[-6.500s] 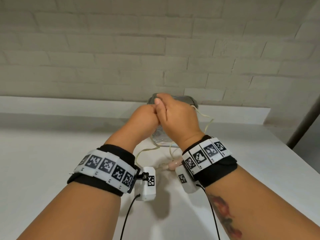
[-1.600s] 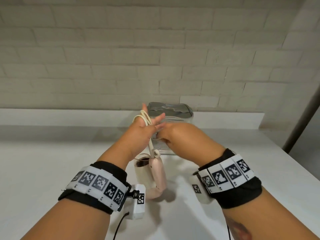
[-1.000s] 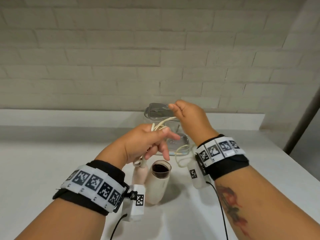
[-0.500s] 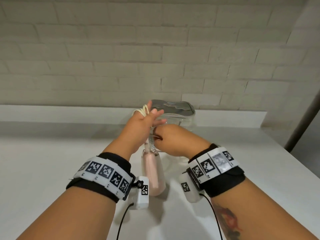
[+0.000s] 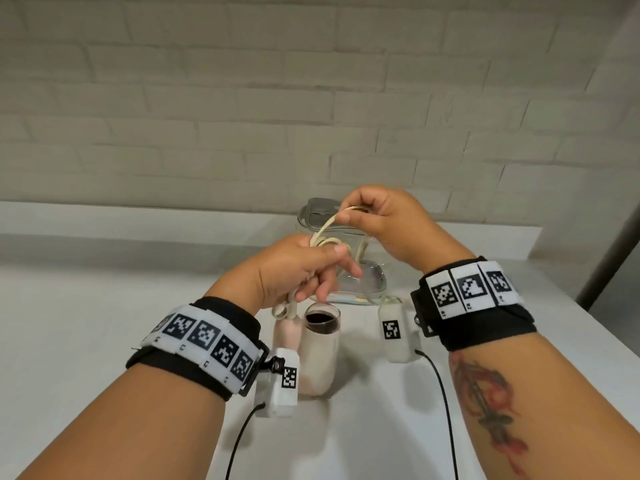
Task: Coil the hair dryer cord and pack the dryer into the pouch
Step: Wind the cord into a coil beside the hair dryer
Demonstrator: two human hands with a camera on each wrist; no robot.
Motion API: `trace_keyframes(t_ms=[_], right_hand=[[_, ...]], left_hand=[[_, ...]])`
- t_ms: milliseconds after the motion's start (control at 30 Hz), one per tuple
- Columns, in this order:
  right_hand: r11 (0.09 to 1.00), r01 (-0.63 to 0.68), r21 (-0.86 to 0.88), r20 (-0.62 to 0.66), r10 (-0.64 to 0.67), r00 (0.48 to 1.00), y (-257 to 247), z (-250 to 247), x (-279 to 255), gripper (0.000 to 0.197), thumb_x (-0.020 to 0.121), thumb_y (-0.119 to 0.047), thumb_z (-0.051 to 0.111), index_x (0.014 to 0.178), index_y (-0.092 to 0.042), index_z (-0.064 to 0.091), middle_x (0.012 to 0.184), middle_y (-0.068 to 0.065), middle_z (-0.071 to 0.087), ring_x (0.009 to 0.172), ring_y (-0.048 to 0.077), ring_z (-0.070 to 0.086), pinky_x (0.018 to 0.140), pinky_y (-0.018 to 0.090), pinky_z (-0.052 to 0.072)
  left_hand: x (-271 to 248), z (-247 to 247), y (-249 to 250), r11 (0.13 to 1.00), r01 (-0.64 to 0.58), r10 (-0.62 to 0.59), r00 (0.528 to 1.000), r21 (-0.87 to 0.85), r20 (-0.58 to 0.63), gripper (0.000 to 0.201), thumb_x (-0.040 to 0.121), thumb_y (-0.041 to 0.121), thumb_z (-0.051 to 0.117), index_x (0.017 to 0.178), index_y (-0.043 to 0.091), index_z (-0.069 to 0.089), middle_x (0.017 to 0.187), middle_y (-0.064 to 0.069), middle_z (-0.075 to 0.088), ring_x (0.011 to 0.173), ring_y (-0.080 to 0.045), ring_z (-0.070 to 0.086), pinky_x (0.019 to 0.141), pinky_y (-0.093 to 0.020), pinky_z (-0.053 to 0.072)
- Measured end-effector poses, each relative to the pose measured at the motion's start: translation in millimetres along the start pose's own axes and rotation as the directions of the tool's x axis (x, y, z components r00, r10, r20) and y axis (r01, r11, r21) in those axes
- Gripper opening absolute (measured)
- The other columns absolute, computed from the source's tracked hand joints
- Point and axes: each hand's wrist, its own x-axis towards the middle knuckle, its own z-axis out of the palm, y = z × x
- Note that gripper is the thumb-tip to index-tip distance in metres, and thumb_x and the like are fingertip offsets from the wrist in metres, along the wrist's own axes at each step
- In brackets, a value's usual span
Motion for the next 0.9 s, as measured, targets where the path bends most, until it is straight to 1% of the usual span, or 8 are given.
trace_keyframes(t_ms=[100,200,367,500,600,667,733,900], right_hand=[[0.987,-0.136,0.088,0.043,0.133,0.99,17.1,17.5,-6.7,0.026,0.098,-0.022,0.048,0.105,-0.008,0.068,0.08,-0.014,0.068,0.076,-0.001,0.06,0.076,0.015,0.047],[0.938,-0.311,0.152,0.188,0.281,0.941,37.3,41.1,-13.6,0.033,0.101,-0.022,0.038,0.119,-0.009,0.062,0.098,0.011,0.07,0.091,0.023,0.067,0.088,0.038,0.053],[0.932,-0.305,-0.197,0.263,0.35,0.899,43.1,54.7,-29.0,0.03,0.099,-0.026,0.047,0.126,-0.023,0.058,0.099,-0.014,0.058,0.066,0.015,0.061,0.081,0.043,0.058],[0.818,0.0,-0.575,0.425,0.299,0.854,16.5,43.5,-37.8,0.023,0.098,-0.033,0.047,0.094,-0.02,0.065,0.079,-0.005,0.056,0.073,0.019,0.056,0.07,0.034,0.049],[0.807,0.061,-0.587,0.426,0.243,0.872,-10.0,30.5,-40.6,0.023,0.096,-0.036,0.049,0.088,-0.023,0.067,0.079,-0.004,0.064,0.072,0.016,0.057,0.069,0.032,0.048],[0.862,0.037,-0.506,0.359,0.171,0.918,-25.1,16.5,-37.7,0.018,0.095,-0.033,0.053,0.098,-0.028,0.07,0.09,-0.013,0.069,0.075,0.007,0.061,0.072,0.029,0.05],[0.908,0.027,-0.418,0.262,0.092,0.961,-35.5,0.2,-30.6,0.014,0.093,-0.03,0.057,0.094,-0.027,0.071,0.076,-0.016,0.064,0.063,-0.003,0.053,0.062,0.023,0.043],[0.982,-0.005,-0.19,0.067,0.018,0.998,-19.3,-12.6,-9.2,0.004,0.087,-0.024,0.066,0.084,-0.023,0.068,0.071,-0.008,0.06,0.066,0.004,0.051,0.068,0.024,0.044]], left_hand=[[-0.4,5.4,1.2,0.999,-0.028,0.028,0.999,-0.035,-0.018,0.042,0.1,0.033,0.037,0.109,0.01,0.072,0.05,-0.003,0.062,0.031,-0.007,0.035,0.102,-0.052,0.046],[3.8,11.3,1.0,0.989,-0.103,0.088,0.986,-0.103,-0.14,0.04,0.101,0.034,0.038,0.125,0.013,0.062,0.065,-0.005,0.072,0.037,-0.008,0.042,0.082,-0.032,0.053],[14.3,7.4,-14.7,0.947,-0.202,0.088,0.912,-0.251,-0.402,0.026,0.099,0.036,0.044,0.122,0.027,0.052,0.116,-0.003,0.073,0.086,-0.018,0.07,0.106,-0.045,0.042],[15.1,1.1,-11.7,0.981,-0.181,0.118,0.844,-0.072,-0.524,0.037,0.099,0.034,0.046,0.135,0.026,0.05,0.098,0.05,0.058,0.113,-0.006,0.064,0.114,-0.033,0.031],[9.8,-5.2,-7.8,0.994,-0.075,0.103,0.84,0.073,-0.533,0.048,0.099,0.038,0.043,0.141,0.013,0.046,0.084,0.05,0.053,0.097,0.01,0.065,0.092,-0.01,0.036],[4.5,-2.8,-2.6,0.988,0.003,0.077,0.858,0.156,-0.507,0.039,0.1,0.044,0.038,0.122,0.021,0.061,0.089,0.034,0.06,0.077,0.02,0.061,0.09,-0.017,0.038],[-1.4,2.0,4.2,0.979,0.05,0.045,0.894,0.199,-0.446,0.05,0.099,0.051,0.032,0.099,0.019,0.069,0.082,0.014,0.073,0.065,0.007,0.064,0.089,-0.024,0.044],[-1.2,5.3,6.5,0.98,0.051,-0.03,0.993,0.191,-0.112,0.036,0.087,0.036,0.063,0.107,0.006,0.068,0.053,-0.002,0.066,0.04,-0.015,0.051,0.061,-0.03,0.049]])
